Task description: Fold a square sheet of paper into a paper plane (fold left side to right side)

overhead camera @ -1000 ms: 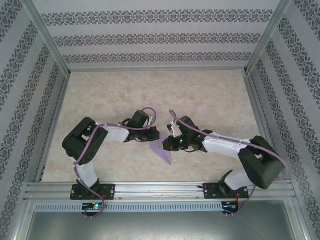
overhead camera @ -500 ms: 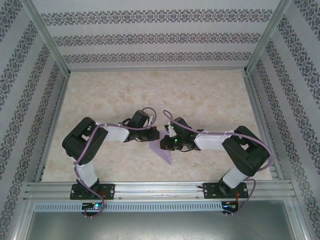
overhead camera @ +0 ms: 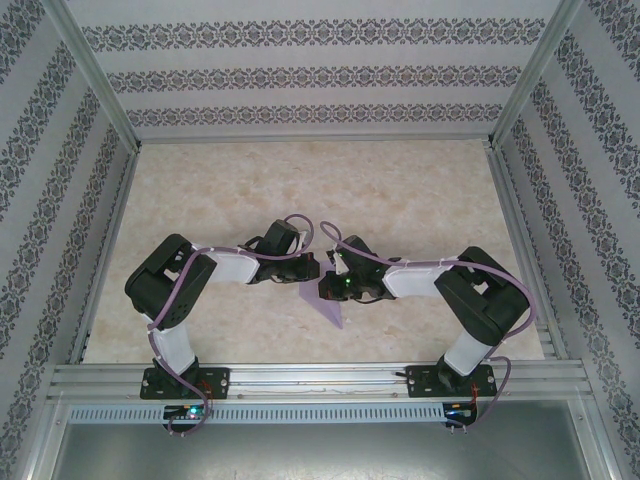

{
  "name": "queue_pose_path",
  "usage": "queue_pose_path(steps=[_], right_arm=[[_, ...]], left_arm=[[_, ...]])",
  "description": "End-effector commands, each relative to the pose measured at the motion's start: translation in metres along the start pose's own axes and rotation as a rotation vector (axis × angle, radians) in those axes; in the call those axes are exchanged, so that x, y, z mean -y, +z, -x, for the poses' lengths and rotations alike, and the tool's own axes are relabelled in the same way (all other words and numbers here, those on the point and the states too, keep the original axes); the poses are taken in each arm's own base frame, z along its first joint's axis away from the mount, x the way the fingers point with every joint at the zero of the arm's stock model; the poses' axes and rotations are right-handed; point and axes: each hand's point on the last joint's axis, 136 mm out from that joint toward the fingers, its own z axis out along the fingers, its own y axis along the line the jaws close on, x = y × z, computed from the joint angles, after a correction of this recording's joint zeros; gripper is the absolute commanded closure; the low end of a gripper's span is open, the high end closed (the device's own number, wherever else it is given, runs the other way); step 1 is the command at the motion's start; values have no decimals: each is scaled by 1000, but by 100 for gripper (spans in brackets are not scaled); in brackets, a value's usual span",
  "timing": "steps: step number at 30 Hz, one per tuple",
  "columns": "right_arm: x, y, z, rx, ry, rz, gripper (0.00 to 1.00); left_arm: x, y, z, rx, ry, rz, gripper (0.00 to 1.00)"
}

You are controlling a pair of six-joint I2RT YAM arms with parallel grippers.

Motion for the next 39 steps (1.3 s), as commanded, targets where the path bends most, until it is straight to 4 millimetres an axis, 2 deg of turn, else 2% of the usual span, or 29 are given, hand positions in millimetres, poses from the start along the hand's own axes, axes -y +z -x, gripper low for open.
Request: queue_pose_path(steps=[1,12,21,27,33,39], right_arm=[[5,2,-15,-46,-7,-43,100],[1,-8,-22,-37,-20,-40,100],[-20,-25,-13,10,-34,24,100],[-12,-20,-16,2,-10,15,100],[3,-12,-21,-11,12,-35,100],[15,-9,-35,-45,29,-63,100]], left_arm=[[-58,10,-35,-86,-55,215,94],[-60,11,-36,-88,-60,223,95],[-60,10,-36,-85,-59,221,95],[-58,10,-36,-83,-57,218,95],[-60,9,-36,-85,-57,224,95],[-61,10,-37,-87,-56,230,95]])
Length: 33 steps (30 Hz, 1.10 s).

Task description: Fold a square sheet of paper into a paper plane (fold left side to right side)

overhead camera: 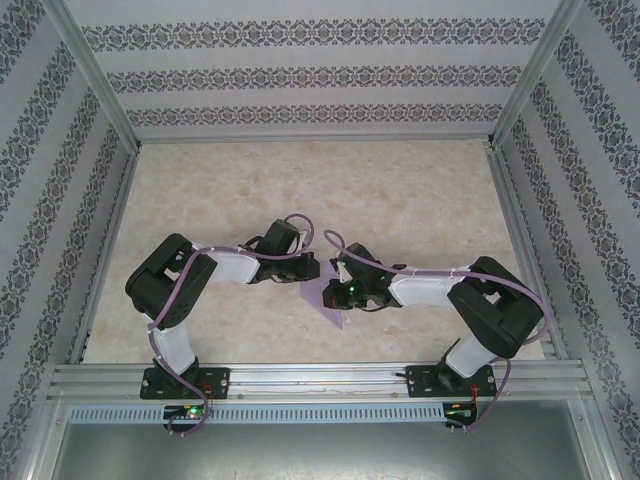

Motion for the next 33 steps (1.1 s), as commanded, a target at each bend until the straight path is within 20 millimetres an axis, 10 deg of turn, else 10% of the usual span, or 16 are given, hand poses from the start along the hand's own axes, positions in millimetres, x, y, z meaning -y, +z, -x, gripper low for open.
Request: queue_pose_path(steps=[1,33], right_arm=[[11,4,-13,-25,16,-35,100],[26,-17,-63,-85,25,-82,100]], left_arm=[[-61,10,-37,-86,-56,230,95],[-63,7,-36,-78,-56,245,95]])
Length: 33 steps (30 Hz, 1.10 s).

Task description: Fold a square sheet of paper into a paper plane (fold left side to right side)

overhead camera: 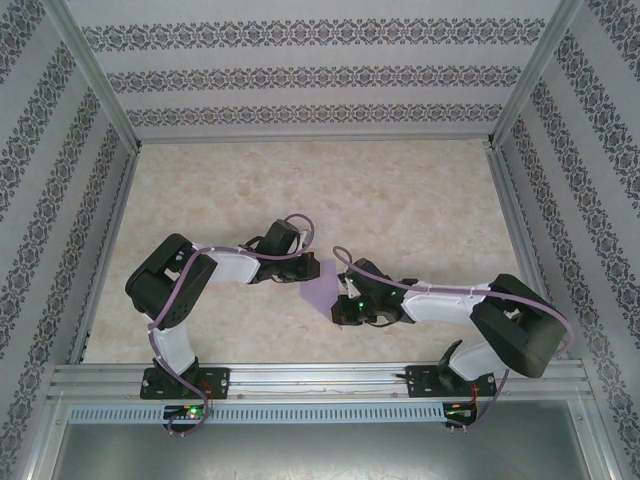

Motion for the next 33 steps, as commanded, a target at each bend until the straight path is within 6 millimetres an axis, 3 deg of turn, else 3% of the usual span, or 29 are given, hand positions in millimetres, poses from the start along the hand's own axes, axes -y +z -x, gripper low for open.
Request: queue_pose_path(steps=[1,16,21,26,33], right_arm=[[18,0,-21,-51,35,-58,100],[34,-6,-47,-84,62,-87,100],[26,-14,-47,-74,55,-59,100],[-6,-30,-25,-11,13,41,100],[-37,-35,31,102,-23,122,100]], left_arm=[[-63,7,-37,-83,-57,240,95],[-61,7,-34,-79,-52,242,95],[-59,7,-34,-80,-55,234,95],[-57,5,-33,-75,-54,228,95],[-53,5,-33,-72,-54,215,95]])
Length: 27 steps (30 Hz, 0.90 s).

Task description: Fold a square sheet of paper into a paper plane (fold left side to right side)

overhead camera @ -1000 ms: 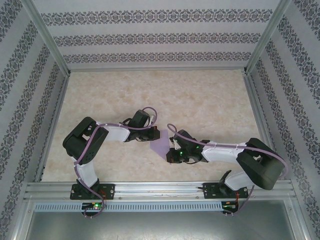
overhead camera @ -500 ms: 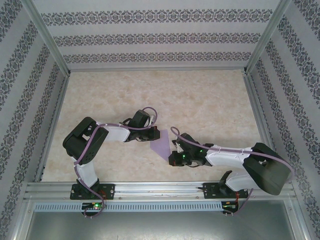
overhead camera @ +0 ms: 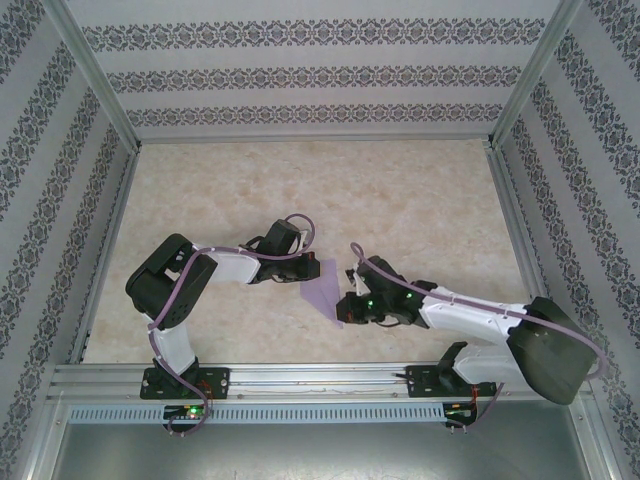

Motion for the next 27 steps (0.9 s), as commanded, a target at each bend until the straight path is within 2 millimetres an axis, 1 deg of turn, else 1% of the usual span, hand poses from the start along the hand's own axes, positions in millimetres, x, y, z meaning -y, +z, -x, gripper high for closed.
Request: queue_pose_path(steps=[1,4,8,14,17,20,22,27], right_arm=[[-18,4,29,55,-46,43,100],[-23,15,50,97,-53,49,100],[-17,28,68,122,-56,12,100],[-3,47,81,125,-47,-34,100],[-1,55,85,122,-48,-33,100],[1,59,83,104,-41,-36,100],[7,61,76,85,-32,-52,100],[24,63,48,4,-6,-84,100]], left_arm=[[-53,5,-34,-77,-57,208,95],[-52,5,-34,-77,-53,207,95],[-51,4,-33,-77,-51,205,95],[-50,6,-33,-79,-52,201,95],[-51,6,-33,-79,-53,204,95],[-53,6,-34,-83,-52,212,95],[-53,6,-34,-80,-52,213,95],[-57,7,-35,-83,-55,229,95]])
